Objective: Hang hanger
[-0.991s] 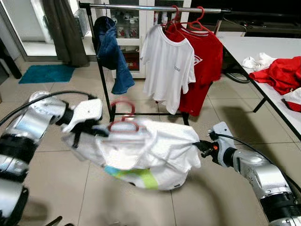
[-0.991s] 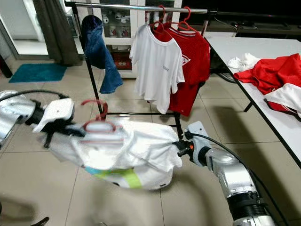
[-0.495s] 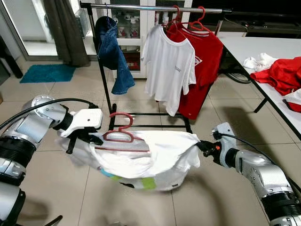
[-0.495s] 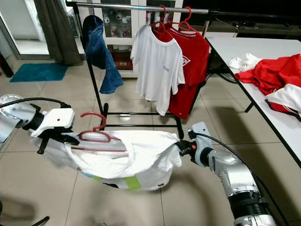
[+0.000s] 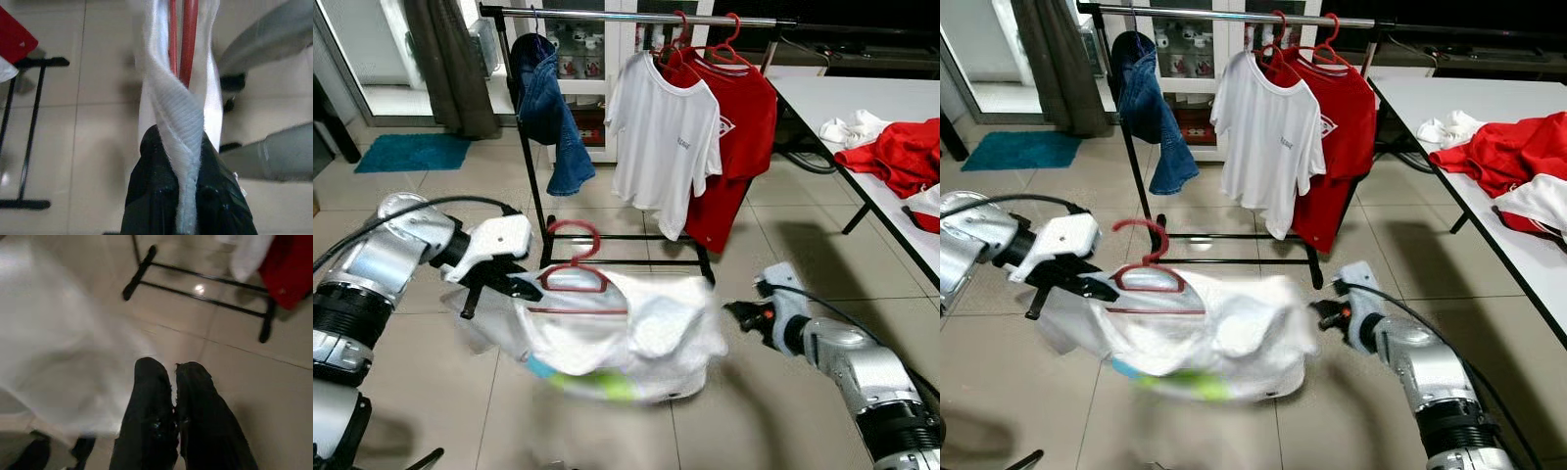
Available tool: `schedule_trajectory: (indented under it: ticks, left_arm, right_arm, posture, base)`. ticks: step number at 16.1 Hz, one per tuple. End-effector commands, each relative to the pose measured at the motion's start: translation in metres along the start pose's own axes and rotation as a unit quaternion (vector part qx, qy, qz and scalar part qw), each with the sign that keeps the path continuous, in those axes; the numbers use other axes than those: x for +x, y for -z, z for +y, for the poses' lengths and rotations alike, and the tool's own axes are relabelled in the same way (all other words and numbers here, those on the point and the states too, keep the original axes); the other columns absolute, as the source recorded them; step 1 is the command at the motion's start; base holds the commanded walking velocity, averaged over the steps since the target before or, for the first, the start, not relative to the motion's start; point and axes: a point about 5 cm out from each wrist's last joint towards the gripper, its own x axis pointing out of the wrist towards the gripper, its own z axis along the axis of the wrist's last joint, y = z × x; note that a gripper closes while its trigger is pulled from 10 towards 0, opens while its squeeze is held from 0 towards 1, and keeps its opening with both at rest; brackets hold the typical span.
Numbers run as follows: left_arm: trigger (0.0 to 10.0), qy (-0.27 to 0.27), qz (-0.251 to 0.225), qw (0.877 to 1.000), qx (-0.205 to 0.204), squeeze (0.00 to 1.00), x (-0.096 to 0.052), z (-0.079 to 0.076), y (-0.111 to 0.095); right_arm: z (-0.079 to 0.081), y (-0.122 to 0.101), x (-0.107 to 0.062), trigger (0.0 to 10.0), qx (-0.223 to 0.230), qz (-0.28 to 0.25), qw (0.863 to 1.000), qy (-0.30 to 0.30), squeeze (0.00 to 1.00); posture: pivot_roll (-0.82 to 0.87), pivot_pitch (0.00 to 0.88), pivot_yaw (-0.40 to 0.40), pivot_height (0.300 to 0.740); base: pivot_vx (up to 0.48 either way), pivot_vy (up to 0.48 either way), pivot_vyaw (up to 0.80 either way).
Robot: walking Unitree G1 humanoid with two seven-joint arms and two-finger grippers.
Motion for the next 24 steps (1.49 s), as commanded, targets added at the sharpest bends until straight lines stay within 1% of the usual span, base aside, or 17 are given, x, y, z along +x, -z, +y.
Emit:
schedule_trajectory:
  ticks: [1,2,3,4,5,6,7,8,10,11,12,13,14,16,18,21,24]
  left_arm:
    - [0.0,-0.003,-0.02,1.0,0.002,0.0,-0.004,0.001,-0.005]
    - [0.0,-0.003,-0.028,1.0,-0.011,0.0,-0.005,0.001,-0.004]
    - [0.0,-0.017,-0.006,1.0,-0.014,0.0,-0.005,0.002,0.002]
    - [0.0,-0.04,0.018,0.999,-0.015,0.0,-0.005,0.005,0.007]
    - [0.0,-0.09,0.032,0.995,-0.025,0.0,-0.005,0.012,0.011]
    - [0.0,-0.118,0.032,0.992,-0.032,0.0,-0.005,0.016,0.011]
    - [0.0,-0.148,0.025,0.988,-0.043,0.0,-0.004,0.02,0.01]
    - [0.0,-0.17,0.01,0.984,-0.051,0.0,0.0,0.023,0.007]
    - [0.0,-0.175,-0.019,0.983,-0.05,0.0,0.009,0.024,0.001]
    - [0.0,-0.169,-0.028,0.984,-0.048,0.0,0.013,0.023,-0.002]
    - [0.0,-0.153,-0.042,0.987,-0.038,0.0,0.02,0.02,-0.005]
    - [0.0,-0.139,-0.041,0.989,-0.033,0.0,0.023,0.017,-0.005]
    - [0.0,-0.14,-0.038,0.989,-0.032,0.0,0.023,0.017,-0.005]
    - [0.0,-0.147,-0.046,0.988,-0.033,0.0,0.022,0.019,-0.008]
    - [0.0,-0.158,-0.057,0.985,-0.034,0.0,0.026,0.02,-0.013]
    - [0.0,-0.165,-0.075,0.983,-0.036,0.0,0.032,0.019,-0.019]
    - [0.0,-0.171,-0.095,0.98,-0.043,0.0,0.042,0.017,-0.025]
  right_arm:
    - [-0.004,-0.008,-0.002,10.0,-0.003,-0.016,1.0,0.012,1.0]
    - [-0.008,-0.004,-0.005,10.0,-0.012,0.001,1.0,0.015,1.0]
    - [-0.01,-0.003,-0.008,10.0,-0.017,0.006,1.0,0.012,1.0]
    - [-0.011,-0.004,-0.011,10.0,-0.025,0.007,1.0,0.007,1.0]
    - [-0.01,-0.01,-0.016,10.0,-0.033,-0.007,0.999,0.004,1.0]
    - [-0.008,-0.016,-0.019,10.0,-0.037,-0.021,0.999,0.003,1.0]
    - [-0.002,-0.025,-0.024,10.0,-0.043,-0.044,0.998,-0.007,1.0]
    - [0.013,-0.038,-0.028,10.0,-0.044,-0.074,0.996,-0.033,1.0]
    - [0.038,-0.052,-0.03,10.0,-0.051,-0.1,0.991,-0.078,1.0]
    - [0.045,-0.055,-0.03,10.0,-0.067,-0.104,0.989,-0.082,1.0]
    - [0.061,-0.065,-0.03,10.0,-0.111,-0.129,0.981,-0.095,1.0]
    - [0.077,-0.078,-0.032,10.0,-0.151,-0.152,0.97,-0.114,0.31]
    - [0.079,-0.082,-0.032,10.0,-0.164,-0.152,0.969,-0.108,0.0]
    - [0.083,-0.09,-0.027,10.0,-0.168,-0.147,0.971,-0.083,0.0]
    - [0.093,-0.09,-0.018,10.0,-0.099,-0.129,0.983,-0.084,0.0]
    - [0.102,-0.077,-0.012,10.0,-0.085,-0.089,0.987,-0.101,0.0]
    - [0.111,-0.074,-0.007,10.0,-0.034,-0.081,0.99,-0.113,0.0]
  posture:
    - [-0.12,0.0,0.001,0.74]
    - [-0.12,0.0,0.003,0.74]
    - [-0.12,0.0,0.003,0.74]
    - [-0.11,0.0,0.001,0.74]
    - [-0.11,0.0,0.001,0.74]
    - [-0.11,0.0,0.001,0.74]
    - [-0.11,0.0,0.001,0.74]
    - [-0.11,0.0,0.002,0.74]
    - [-0.12,0.0,0.009,0.74]
    - [-0.12,0.0,0.009,0.74]
    - [-0.12,0.0,0.013,0.74]
    - [-0.12,0.0,0.016,0.74]
    - [-0.12,0.0,0.016,0.74]
    - [-0.12,0.0,0.016,0.74]
    - [-0.12,0.0,0.011,0.74]
    - [-0.12,0.0,0.013,0.74]
    - [-0.12,0.0,0.015,0.74]
  base:
    - [0.0,0.0,0.0]
    - [0.0,0.0,0.0]
    - [0.0,0.0,0.0]
    - [0.0,0.0,0.0]
    - [0.0,0.0,0.0]
    - [0.0,0.0,0.0]
    - [0.0,0.0,0.0]
    - [0.0,0.0,0.0]
    - [0.0,0.0,0.0]
    - [0.0,0.0,0.0]
    - [0.0,0.0,0.0]
    - [0.0,0.0,0.0]
    - [0.0,0.0,0.0]
    - [0.0,0.0,0.0]
    - [0.0,0.0,0.0]
    - [0.0,0.0,0.0]
    - [0.0,0.0,0.0]
